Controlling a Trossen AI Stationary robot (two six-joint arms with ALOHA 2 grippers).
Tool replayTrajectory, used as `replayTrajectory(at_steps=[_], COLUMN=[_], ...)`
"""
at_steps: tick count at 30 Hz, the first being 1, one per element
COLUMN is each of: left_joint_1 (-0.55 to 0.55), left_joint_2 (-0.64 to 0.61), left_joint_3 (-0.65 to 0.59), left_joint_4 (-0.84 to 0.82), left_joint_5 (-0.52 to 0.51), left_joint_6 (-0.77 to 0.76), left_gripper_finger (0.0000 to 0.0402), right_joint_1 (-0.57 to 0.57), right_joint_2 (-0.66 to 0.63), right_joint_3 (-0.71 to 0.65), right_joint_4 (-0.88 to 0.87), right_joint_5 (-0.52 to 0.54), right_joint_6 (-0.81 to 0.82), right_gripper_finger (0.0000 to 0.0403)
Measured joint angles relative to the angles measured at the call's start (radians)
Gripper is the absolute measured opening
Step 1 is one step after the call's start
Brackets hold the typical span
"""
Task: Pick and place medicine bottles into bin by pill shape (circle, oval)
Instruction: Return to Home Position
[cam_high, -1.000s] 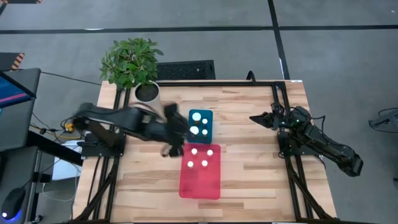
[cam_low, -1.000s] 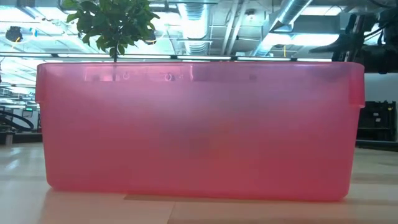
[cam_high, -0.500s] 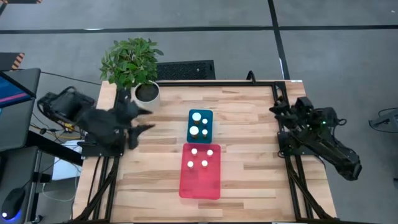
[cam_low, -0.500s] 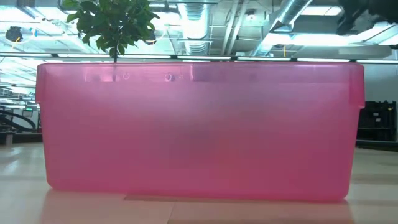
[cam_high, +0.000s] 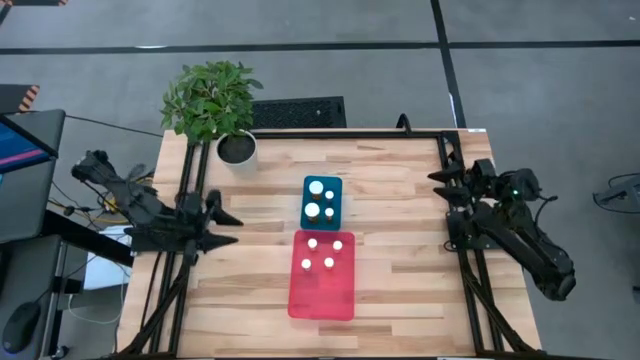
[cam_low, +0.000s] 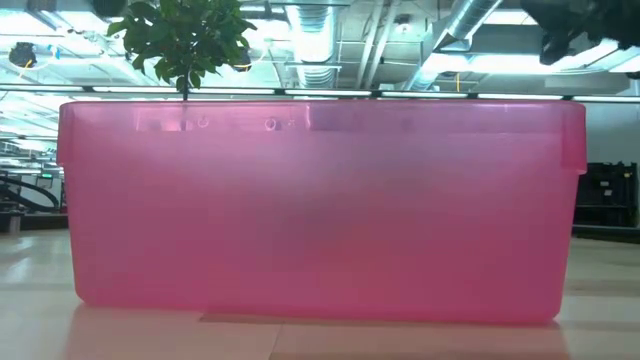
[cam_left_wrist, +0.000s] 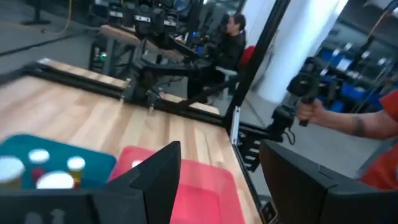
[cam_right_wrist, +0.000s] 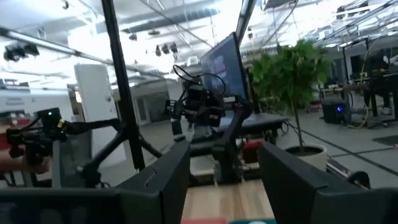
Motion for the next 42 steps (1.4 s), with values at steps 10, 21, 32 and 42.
replayTrajectory(at_steps=[10, 21, 32, 42], left_joint_1=[0.001, 0.003, 0.004, 0.004], left_joint_2=[-0.336, -0.496, -0.484, -0.491], left_joint_3=[-0.386, -0.478, -0.558, -0.559], left_joint_4=[0.264, 0.211, 0.223, 0.225], left_joint_5=[0.072, 0.057, -0.041, -0.111], left_joint_6=[0.012, 0.046, 0.056, 0.167], left_gripper_finger=[0.0211, 0.0211, 0.0211, 0.0211], right_joint_1=[0.005, -0.052, 0.003, 0.058], right_joint_2=[0.000, 0.000, 0.000, 0.008], right_joint_3=[-0.241, -0.243, -0.243, -0.243], right_joint_4=[0.277, 0.220, -0.086, -0.193], right_joint_5=[-0.008, -0.037, -0.056, 0.143], right_joint_6=[0.045, 0.002, -0.190, -0.207], right_gripper_finger=[0.0205, 0.0205, 0.0205, 0.0205])
